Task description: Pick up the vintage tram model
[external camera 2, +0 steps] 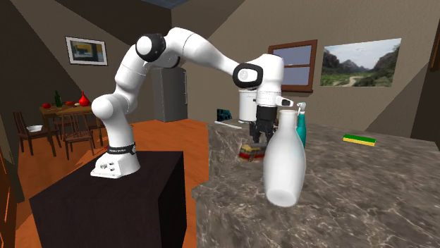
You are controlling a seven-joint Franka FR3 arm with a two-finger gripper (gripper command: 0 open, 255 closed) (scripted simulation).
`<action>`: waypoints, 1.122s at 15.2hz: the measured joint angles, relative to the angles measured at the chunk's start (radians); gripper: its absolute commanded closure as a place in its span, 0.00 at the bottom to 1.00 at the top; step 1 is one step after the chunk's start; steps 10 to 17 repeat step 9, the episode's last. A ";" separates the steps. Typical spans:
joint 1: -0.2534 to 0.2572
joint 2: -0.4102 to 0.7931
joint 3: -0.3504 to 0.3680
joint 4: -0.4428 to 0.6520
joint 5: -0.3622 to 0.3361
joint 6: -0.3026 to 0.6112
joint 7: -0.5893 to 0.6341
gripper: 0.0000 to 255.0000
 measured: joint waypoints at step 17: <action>0.002 -0.032 -0.005 0.066 -0.010 -0.097 0.005 1.00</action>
